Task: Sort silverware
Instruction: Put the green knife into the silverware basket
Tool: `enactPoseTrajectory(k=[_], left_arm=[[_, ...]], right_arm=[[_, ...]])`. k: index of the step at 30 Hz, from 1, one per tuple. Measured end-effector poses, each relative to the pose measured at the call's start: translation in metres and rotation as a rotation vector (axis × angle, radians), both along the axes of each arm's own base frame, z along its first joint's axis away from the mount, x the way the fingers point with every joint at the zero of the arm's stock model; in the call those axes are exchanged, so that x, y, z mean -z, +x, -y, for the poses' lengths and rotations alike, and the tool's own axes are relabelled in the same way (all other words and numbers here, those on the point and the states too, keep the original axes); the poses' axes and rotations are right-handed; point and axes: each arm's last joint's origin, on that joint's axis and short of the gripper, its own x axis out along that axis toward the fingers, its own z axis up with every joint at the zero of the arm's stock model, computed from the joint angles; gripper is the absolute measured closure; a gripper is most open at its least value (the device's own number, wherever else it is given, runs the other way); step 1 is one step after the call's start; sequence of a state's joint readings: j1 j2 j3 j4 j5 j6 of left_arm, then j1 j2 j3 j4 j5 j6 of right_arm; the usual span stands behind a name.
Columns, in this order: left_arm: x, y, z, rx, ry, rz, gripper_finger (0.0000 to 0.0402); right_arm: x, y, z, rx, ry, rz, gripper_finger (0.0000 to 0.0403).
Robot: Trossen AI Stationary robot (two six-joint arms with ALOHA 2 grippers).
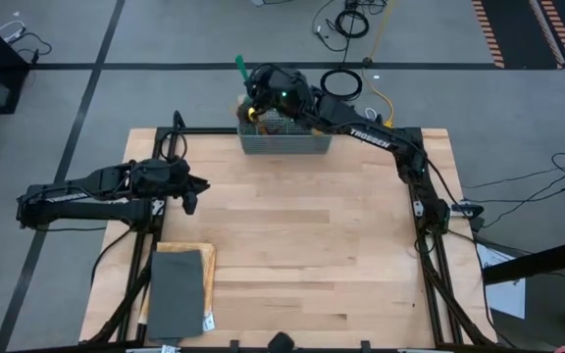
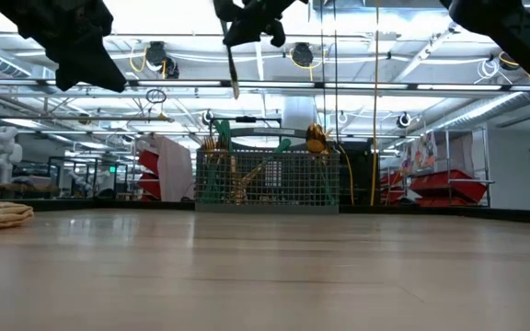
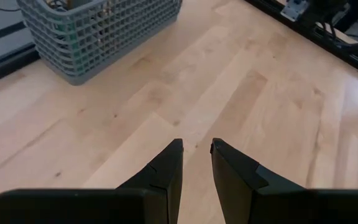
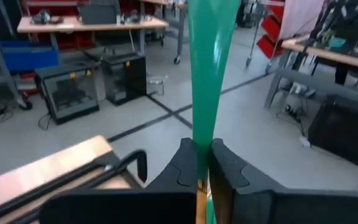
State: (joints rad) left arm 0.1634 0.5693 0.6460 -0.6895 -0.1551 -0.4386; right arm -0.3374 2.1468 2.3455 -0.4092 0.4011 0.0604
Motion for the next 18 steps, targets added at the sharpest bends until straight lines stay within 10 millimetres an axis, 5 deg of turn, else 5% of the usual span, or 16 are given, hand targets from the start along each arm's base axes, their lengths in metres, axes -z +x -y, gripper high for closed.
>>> enactPoseTrajectory(k=[18], left_arm=[[0.0,-0.001,-0.002,-0.067,0.046,-0.008,0.0311]], right_arm=[[0.01,-0.014,0.047,0.035,-0.011,-0.018,0.0403]])
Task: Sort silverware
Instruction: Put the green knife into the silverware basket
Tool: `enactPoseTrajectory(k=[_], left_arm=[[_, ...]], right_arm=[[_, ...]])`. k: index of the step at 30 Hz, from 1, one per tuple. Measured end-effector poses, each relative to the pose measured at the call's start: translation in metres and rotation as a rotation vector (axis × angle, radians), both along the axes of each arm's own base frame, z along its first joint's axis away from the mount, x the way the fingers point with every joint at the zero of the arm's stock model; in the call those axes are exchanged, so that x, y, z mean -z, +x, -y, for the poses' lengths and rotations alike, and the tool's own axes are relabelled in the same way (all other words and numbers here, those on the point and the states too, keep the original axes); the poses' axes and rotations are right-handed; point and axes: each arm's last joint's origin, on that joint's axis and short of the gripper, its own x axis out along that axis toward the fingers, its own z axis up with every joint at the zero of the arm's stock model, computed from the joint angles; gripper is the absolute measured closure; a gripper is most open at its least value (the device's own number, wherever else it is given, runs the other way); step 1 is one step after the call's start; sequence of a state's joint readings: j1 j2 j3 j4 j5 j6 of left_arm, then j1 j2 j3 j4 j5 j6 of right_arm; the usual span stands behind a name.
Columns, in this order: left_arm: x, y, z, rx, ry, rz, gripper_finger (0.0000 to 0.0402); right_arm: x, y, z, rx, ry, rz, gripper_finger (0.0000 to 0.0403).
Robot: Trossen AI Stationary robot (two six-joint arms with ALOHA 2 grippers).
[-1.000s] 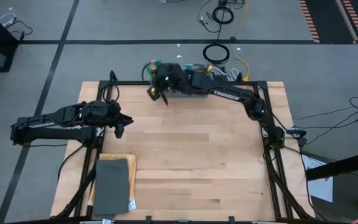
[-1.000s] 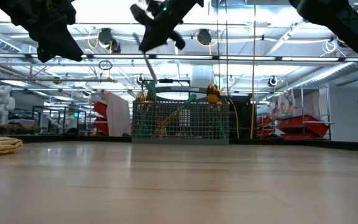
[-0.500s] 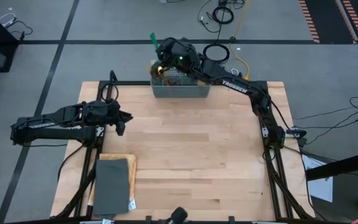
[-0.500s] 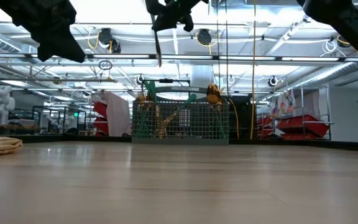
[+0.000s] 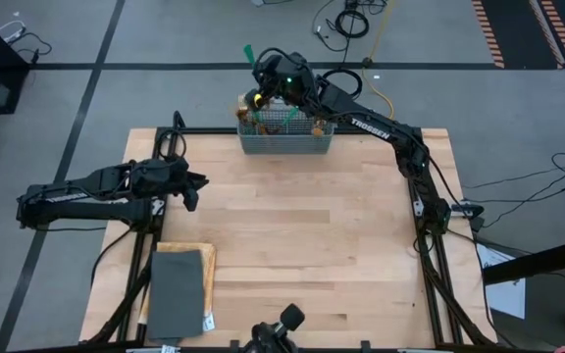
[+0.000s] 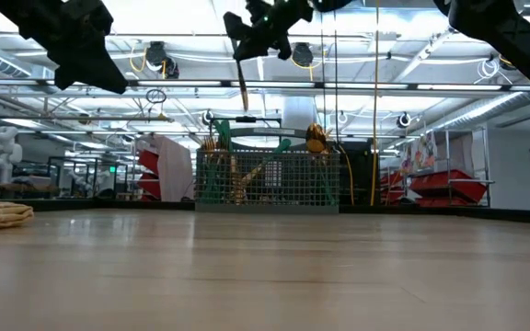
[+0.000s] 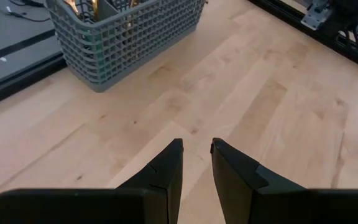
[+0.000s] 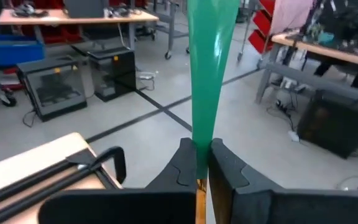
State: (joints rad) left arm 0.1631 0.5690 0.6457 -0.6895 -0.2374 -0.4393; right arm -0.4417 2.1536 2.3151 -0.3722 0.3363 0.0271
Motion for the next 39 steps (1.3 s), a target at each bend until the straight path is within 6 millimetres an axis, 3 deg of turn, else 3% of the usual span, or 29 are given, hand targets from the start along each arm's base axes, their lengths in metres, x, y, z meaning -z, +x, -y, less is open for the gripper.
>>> enactPoseTrajectory(k=[6,19,26,39], left_arm=[[0.0,0.0,0.0,-0.007,0.005,-0.001,0.0311],[0.0,0.0,-0.001,-0.023,0.017,-0.004,0.0311],[0.0,0.0,-0.001,-0.028,0.021,-0.005,0.0311],[0.0,-0.001,-0.002,-0.063,0.045,-0.008,0.0311]], right_arm=[[0.022,0.002,0.012,-0.03,0.047,0.003,0.0402],[0.059,0.01,0.014,-0.049,0.062,-0.006,0.0402],[0.089,0.012,0.015,-0.07,0.078,0.027,0.0402],[0.139,-0.025,0.003,-0.074,0.1,0.18,0.0402]])
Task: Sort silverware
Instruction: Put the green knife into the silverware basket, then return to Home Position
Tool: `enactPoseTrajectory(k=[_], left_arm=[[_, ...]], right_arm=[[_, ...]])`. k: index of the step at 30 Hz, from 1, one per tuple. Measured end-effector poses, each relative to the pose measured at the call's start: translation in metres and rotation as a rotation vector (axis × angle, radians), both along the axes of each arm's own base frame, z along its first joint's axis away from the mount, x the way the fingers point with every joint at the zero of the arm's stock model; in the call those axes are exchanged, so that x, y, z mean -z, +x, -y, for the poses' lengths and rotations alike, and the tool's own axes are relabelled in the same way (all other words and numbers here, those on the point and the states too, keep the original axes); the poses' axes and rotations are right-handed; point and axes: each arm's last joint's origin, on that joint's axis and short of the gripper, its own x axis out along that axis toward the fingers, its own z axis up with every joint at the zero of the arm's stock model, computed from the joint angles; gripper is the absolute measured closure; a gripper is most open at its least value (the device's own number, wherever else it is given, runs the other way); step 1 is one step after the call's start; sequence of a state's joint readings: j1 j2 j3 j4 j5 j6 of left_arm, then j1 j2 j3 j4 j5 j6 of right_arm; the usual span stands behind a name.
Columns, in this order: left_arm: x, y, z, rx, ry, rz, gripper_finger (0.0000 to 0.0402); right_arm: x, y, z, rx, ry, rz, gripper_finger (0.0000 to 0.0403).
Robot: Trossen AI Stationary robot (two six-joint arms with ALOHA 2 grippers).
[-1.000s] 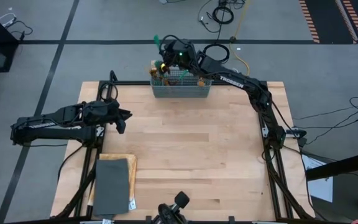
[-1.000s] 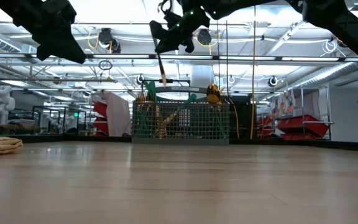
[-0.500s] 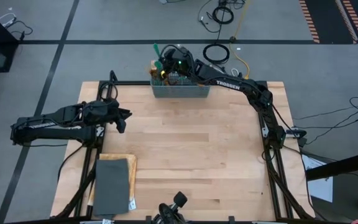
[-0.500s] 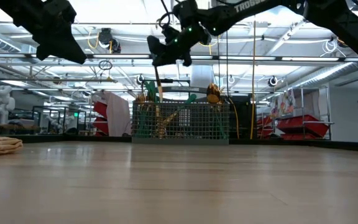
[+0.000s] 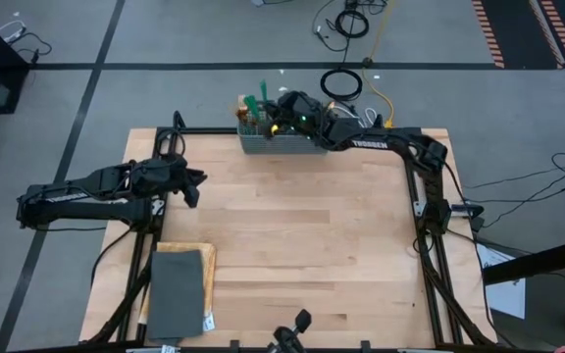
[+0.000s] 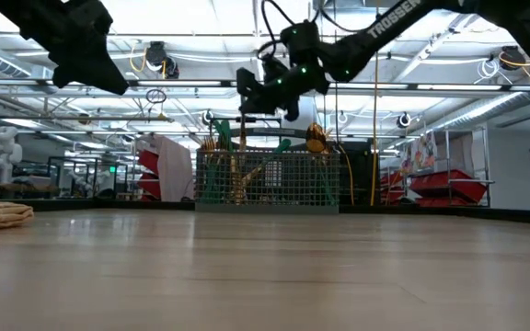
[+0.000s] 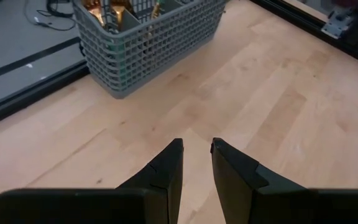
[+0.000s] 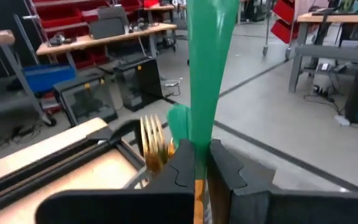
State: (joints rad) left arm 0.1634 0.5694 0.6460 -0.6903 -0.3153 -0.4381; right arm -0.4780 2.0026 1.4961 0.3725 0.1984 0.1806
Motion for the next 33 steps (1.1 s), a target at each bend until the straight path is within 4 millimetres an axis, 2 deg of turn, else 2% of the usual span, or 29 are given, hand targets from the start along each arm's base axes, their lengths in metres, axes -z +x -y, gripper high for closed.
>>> enactPoseTrajectory(k=[7,13,19,25,33], left_arm=[[0.0,0.0,-0.001,-0.032,0.022,-0.003,0.0311],[0.0,-0.001,-0.002,-0.053,0.037,-0.005,0.0311],[-0.001,-0.001,-0.002,-0.077,0.054,-0.008,0.0311],[-0.001,-0.002,-0.003,-0.098,0.069,-0.009,0.0311],[-0.001,-0.002,-0.003,-0.109,0.077,-0.011,0.0311]], right_arm=[[0.025,-0.011,-0.003,0.01,-0.001,0.086,0.0402],[0.039,-0.022,0.005,0.024,0.022,0.107,0.0402],[0.036,-0.025,0.011,-0.001,-0.034,0.13,0.0402],[0.02,-0.031,0.022,-0.015,-0.086,0.197,0.04],[0.03,-0.026,0.016,-0.034,-0.025,0.115,0.0402]])
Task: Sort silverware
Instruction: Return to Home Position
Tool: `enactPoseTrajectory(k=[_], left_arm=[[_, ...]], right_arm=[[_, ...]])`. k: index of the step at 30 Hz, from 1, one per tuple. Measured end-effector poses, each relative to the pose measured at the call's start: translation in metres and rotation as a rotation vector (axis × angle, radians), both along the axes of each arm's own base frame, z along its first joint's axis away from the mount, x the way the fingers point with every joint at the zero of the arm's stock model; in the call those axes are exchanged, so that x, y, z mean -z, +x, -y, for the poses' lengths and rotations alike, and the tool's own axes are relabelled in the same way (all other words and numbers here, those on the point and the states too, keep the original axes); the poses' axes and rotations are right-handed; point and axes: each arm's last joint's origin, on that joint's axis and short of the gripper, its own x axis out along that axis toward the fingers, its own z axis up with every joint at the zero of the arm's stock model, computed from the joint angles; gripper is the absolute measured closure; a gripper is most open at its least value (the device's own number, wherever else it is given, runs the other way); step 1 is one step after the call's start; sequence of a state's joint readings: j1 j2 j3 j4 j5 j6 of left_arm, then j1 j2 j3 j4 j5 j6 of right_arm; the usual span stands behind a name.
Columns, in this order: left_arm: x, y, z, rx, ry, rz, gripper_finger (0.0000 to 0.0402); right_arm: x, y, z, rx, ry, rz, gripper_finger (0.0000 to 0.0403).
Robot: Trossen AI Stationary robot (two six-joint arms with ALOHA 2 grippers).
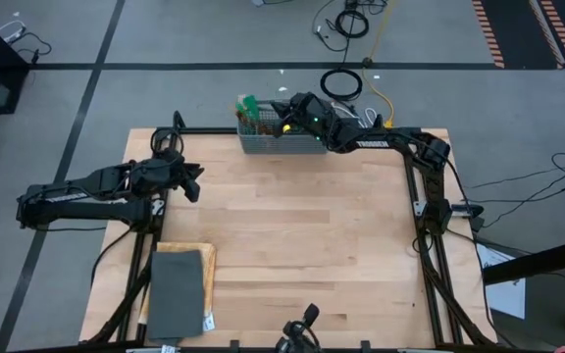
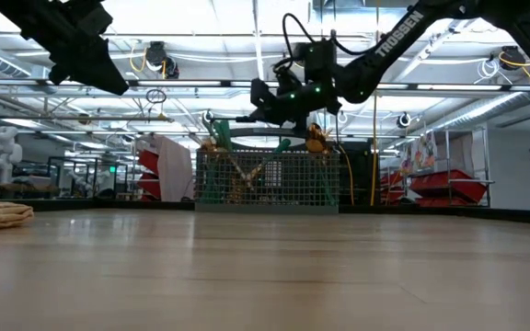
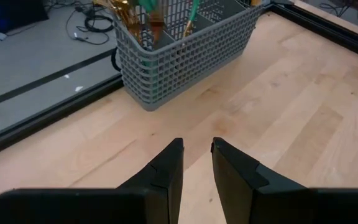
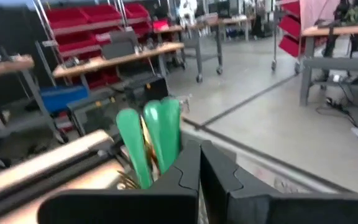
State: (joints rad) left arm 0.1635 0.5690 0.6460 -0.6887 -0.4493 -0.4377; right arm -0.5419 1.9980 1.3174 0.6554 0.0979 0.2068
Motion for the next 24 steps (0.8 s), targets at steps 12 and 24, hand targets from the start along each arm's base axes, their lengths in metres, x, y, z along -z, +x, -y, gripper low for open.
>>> enactPoseTrajectory(k=[12,24], left_arm=[[-0.017,0.012,0.003,0.197,-0.003,0.192,0.0311],[-0.093,-0.011,0.016,0.571,0.172,0.489,0.0311]], right_arm=[[-0.097,-0.031,-0.056,-0.237,-0.08,-0.008,0.0395],[-0.183,-0.171,-0.16,-0.523,-0.104,-0.297,0.0394]])
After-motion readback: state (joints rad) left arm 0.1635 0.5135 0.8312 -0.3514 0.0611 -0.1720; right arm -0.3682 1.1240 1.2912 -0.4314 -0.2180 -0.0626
